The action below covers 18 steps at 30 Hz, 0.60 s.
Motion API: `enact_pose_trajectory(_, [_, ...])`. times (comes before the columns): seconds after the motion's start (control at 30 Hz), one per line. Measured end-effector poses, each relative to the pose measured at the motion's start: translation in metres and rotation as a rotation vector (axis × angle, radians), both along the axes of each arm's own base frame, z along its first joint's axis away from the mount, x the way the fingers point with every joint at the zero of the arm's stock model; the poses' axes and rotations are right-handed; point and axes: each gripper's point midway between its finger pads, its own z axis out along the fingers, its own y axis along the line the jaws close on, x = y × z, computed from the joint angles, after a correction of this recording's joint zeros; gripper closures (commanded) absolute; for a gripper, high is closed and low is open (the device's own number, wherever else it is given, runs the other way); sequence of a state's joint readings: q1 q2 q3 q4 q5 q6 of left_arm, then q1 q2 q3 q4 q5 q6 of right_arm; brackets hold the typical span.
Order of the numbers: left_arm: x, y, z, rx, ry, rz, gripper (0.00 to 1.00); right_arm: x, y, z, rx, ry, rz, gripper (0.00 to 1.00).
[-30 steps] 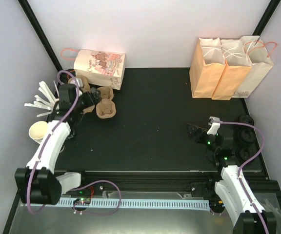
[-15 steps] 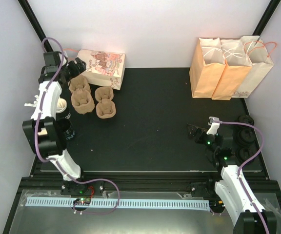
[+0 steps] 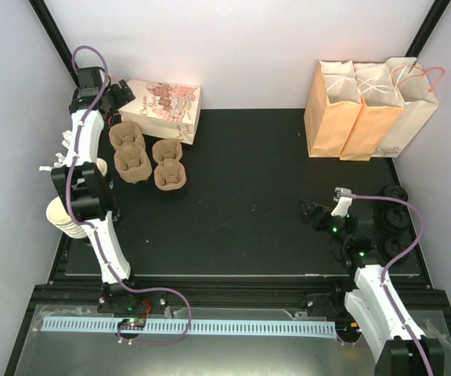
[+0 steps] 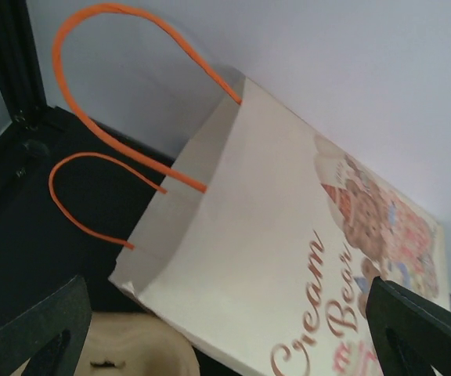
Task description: Pack the takeout coffee
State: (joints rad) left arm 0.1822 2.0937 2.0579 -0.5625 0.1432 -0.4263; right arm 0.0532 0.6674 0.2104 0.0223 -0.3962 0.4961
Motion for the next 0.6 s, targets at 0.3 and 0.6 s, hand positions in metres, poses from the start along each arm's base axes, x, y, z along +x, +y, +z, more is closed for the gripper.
enact_pose_trajectory(0.3, [0.038, 0.005, -0.027, 0.013, -0.002, -0.032, 0.13, 0.000, 0.001, 0.000, 0.000, -0.001, 0.003, 0.00])
enact_pose_trajectory(0.6, [0.047, -0.021, -0.035, -0.175, -0.024, -0.142, 0.73, 0.000, 0.001, 0.000, 0.000, -0.001, 0.003, 0.00])
